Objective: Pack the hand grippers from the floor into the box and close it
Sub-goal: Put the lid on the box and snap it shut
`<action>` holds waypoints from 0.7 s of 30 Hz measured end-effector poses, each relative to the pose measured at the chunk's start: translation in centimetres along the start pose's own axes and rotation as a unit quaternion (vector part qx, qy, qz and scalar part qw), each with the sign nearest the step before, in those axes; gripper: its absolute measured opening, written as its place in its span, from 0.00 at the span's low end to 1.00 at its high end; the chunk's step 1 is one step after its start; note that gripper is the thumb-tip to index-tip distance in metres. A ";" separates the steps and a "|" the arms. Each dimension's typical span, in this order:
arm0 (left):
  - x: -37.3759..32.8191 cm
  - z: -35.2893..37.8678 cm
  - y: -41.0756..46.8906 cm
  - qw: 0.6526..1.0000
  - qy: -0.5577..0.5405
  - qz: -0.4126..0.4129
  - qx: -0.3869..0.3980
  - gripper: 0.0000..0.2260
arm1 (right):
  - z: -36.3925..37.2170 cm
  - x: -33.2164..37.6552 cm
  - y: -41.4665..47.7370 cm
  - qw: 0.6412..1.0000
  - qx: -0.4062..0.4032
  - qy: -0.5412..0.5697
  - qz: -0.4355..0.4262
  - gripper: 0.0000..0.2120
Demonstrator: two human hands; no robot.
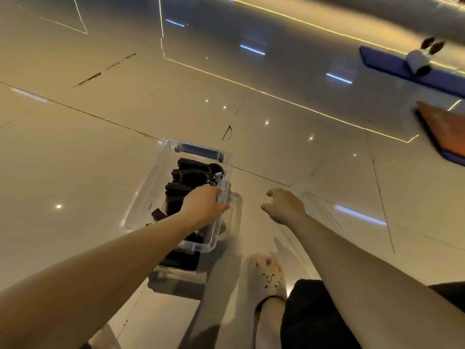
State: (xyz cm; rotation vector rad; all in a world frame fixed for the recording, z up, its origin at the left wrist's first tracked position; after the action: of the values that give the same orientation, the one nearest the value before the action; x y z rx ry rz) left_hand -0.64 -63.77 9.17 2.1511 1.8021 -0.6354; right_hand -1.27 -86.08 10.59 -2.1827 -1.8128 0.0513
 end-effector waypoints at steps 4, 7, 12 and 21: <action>-1.2 2.3 0.2 0.997 0.060 -0.033 -0.046 0.15 | 1.2 -7.1 -1.0 0.997 -0.004 -0.001 0.081 0.15; -1.7 2.6 -0.2 0.988 0.091 -0.002 -0.126 0.15 | 4.8 -11.2 -1.0 0.995 0.001 -0.005 0.097 0.13; -2.0 3.3 -1.2 0.984 0.048 0.003 -0.172 0.19 | 11.0 -16.2 0.2 0.991 -0.022 0.034 0.127 0.19; -2.4 2.6 -1.8 0.981 -0.016 -0.029 -0.189 0.20 | 14.7 -17.7 2.8 0.969 -0.121 0.151 0.151 0.16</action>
State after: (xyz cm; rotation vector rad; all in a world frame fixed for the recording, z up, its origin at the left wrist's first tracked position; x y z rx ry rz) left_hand -3.18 -66.67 8.19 1.8323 1.8036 -0.3035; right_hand -5.39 -100.59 -6.99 -2.4551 -1.3715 -0.4342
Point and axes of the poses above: each hand's wrist, its own y-axis towards the middle knuckle, its own z-axis out of the palm, x = y × z, the point moved 8 cm from there along y, towards the middle knuckle, and after that the axes turned 5 degrees about -x, right-handed, at the moved point
